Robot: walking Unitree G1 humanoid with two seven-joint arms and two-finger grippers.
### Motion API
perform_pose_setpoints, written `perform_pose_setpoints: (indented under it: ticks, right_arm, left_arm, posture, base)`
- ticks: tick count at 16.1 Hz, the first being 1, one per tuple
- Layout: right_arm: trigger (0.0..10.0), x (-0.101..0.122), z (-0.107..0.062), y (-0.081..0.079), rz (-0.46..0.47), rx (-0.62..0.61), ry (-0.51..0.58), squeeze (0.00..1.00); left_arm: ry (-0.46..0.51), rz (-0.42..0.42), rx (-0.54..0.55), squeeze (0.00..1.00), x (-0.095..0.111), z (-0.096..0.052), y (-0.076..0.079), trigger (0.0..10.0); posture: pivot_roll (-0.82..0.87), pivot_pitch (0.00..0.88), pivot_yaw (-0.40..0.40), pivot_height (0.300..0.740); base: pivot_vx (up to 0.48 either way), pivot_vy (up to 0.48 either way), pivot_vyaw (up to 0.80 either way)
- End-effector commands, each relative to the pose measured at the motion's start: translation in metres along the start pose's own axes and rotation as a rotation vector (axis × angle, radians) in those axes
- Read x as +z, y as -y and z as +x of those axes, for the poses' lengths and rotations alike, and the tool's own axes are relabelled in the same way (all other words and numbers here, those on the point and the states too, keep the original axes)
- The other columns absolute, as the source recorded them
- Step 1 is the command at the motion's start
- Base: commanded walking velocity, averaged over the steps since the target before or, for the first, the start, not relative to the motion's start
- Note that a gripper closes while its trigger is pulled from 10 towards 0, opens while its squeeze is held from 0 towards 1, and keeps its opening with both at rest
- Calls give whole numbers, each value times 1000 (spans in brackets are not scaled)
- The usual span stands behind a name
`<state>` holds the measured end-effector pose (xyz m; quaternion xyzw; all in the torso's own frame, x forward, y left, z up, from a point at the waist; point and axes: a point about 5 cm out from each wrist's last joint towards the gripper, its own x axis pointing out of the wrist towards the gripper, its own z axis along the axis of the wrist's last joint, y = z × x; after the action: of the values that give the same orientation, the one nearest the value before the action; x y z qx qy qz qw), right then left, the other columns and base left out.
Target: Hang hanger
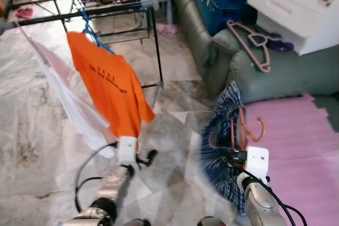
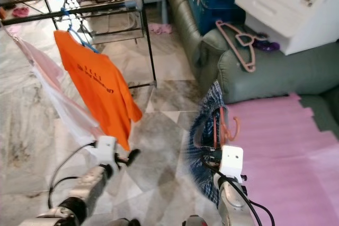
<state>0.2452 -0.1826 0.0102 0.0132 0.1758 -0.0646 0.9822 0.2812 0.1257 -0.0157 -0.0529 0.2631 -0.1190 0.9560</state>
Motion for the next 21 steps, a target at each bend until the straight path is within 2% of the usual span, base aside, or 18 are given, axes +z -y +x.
perform_pose_setpoints:
  ticks: [1, 9, 12, 21]
  right_arm:
    - [10000, 2, -1, -2, 5, 8, 18, 0]
    - [10000, 2, -2, -11, -3, 72, 18, 0]
    - [10000, 0, -3, -11, 6, 72, 2, 0]
    - [10000, 8, 1, -1, -18, 3, 34, 0]
  left_arm:
    - [-10, 8, 20, 0, -1, -2, -7, 10000]
    - [73, 8, -27, 0, 16, 2, 1, 10000]
    - [98, 15, -47, 0, 20, 2, 3, 10000]
    - [95, 12, -73, 0, 19, 2, 6, 10000]
  posture:
    - [-248, 167, 57, 740]
    - [-251, 165, 60, 740]
    - [-250, 166, 59, 740]
    - [-242, 166, 58, 740]
  base:
    - [0, 0, 0]
    - [0, 130, 767]
    - [0, 0, 0]
    - [308, 0, 0]
